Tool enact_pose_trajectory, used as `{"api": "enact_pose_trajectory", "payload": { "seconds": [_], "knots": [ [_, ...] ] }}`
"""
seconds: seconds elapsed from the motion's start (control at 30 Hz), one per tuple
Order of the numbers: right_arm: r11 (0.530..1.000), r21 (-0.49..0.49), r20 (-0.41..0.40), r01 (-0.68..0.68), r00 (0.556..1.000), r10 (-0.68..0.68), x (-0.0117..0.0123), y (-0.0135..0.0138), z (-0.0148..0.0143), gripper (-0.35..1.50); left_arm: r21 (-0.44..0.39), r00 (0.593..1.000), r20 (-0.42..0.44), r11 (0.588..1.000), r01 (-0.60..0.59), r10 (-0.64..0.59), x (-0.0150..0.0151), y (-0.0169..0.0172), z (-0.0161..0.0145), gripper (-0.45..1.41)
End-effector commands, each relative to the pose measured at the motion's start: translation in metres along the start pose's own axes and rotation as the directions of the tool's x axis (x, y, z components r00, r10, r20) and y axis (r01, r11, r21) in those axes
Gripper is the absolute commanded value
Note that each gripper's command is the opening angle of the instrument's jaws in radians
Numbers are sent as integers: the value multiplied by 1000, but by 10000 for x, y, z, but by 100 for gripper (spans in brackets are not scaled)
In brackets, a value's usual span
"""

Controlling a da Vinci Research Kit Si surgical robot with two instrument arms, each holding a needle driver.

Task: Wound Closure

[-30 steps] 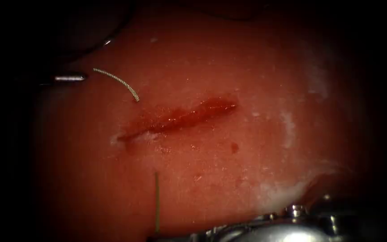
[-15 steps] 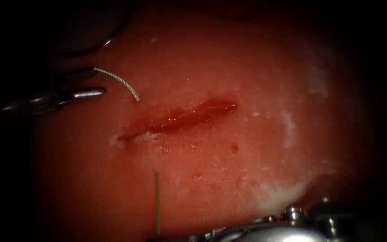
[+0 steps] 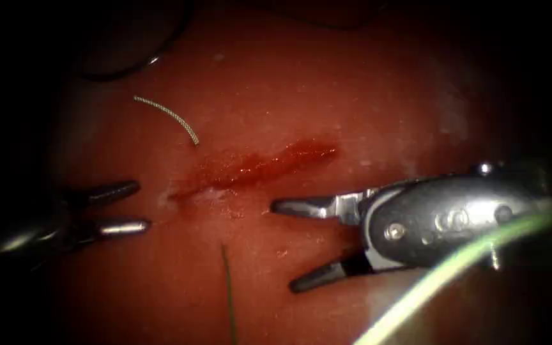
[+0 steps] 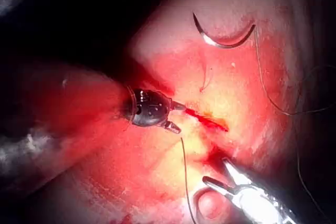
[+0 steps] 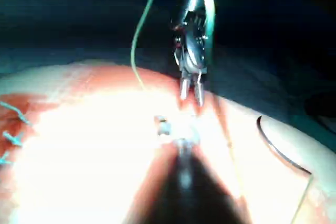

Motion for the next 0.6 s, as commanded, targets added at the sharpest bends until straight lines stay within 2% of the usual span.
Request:
{"api": "enact_pose_trajectory", "payload": {
  "seconds": [0.03, 0.13, 0.33, 0.4, 0.53, 0.6],
  "knots": [
    [1000, -12, 11, -14, 1000, 14, -4, 13, 21, 123, -13, 1000, 8, 1000, -5, 5, -9, 9, 8, 63],
    [990, -67, -9, -124, 992, 123, -11, 34, 36, 121, -28, 1000, 12, 999, -24, 24, -11, 22, 14, 63],
    [970, -113, -1, -215, 976, 216, -30, 64, 68, 119, -48, 999, 18, 998, -38, 39, -14, 33, 14, 62],
    [907, -94, -13, -411, 911, 412, -41, 75, 92, 116, -54, 999, 20, 998, -39, 40, -15, 34, 13, 62],
    [856, -24, 56, -516, 855, 516, -49, 71, 110, 114, -59, 999, 21, 997, -41, 42, -17, 34, 12, 62],
    [837, -18, 60, -547, 835, 547, -51, 69, 121, 114, -60, 999, 22, 997, -43, 44, -18, 34, 13, 62]
  ]
}}
